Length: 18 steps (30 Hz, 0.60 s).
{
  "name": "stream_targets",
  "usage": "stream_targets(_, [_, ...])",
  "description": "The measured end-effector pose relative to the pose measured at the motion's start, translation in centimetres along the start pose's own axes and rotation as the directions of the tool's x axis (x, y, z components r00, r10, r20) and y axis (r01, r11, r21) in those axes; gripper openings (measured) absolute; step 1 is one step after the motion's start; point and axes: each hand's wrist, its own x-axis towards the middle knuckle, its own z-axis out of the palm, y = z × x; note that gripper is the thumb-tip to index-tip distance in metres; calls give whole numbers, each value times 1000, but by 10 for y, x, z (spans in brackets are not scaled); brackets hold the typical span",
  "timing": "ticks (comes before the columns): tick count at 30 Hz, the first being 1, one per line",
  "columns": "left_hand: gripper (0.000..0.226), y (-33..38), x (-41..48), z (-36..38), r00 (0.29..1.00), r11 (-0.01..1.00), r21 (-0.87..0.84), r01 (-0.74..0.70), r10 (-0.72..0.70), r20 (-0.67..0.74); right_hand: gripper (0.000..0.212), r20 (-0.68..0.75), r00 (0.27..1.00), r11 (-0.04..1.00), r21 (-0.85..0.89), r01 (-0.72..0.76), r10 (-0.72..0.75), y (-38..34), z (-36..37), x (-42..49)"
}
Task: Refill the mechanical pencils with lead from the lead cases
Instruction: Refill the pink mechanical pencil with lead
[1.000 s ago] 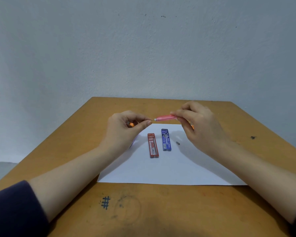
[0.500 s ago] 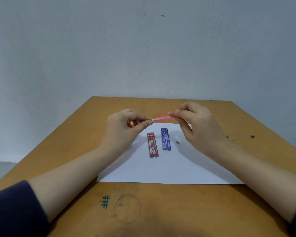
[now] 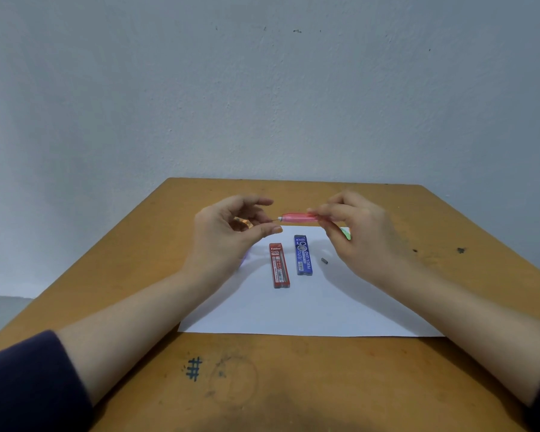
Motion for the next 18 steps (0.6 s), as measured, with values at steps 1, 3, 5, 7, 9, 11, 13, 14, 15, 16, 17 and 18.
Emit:
stream_targets(1, [41,0,0,0,1000,1000,-17,1,-1,-5,21,7,1000,1000,13,-22,22,0,0,0])
stream_targets(3, [51,-1,0,0,1000,999,-38,5,-5,-3,22,22,998,997,41,-66,65,-2,0,0])
stream_targets(5, [61,-1,0,0,1000,998,-61,-2,3,11,24,39,993,991,70,-115,112,-4,-1,1])
stream_targets(7, [68,1,-1,0,1000,995,-97,-4,5,13,25,72,983,978,107,-179,172,-6,-3,2])
stream_targets(9, [72,4,-2,1,1000,990,-141,-2,2,2,25,107,971,961,155,-230,215,-8,-4,2])
stream_targets(11, [73,5,-2,1,1000,984,-176,1,-3,-10,25,132,965,948,198,-251,228,-12,-4,2])
stream_targets(13, [71,5,-2,0,1000,981,-195,9,-12,-15,25,158,957,928,250,-275,241,-15,-4,1])
stream_targets(14, [71,4,-2,0,1000,980,-197,10,-13,-14,25,174,954,917,276,-287,246,-16,-4,1])
stream_targets(15, [71,4,-2,0,1000,981,-195,5,-8,-14,26,186,952,911,292,-290,244,-17,-4,0])
stream_targets(16, [72,4,-3,1,1000,981,-194,-4,0,-18,27,194,952,908,303,-288,237,-18,-4,0])
stream_targets(17, [74,5,-3,1,999,980,-201,-13,7,-31,28,200,952,903,322,-286,230,-18,-3,-1])
stream_targets(18, [76,5,-3,1,999,977,-213,-22,12,-50,31,207,952,891,351,-289,227,-19,-2,-1])
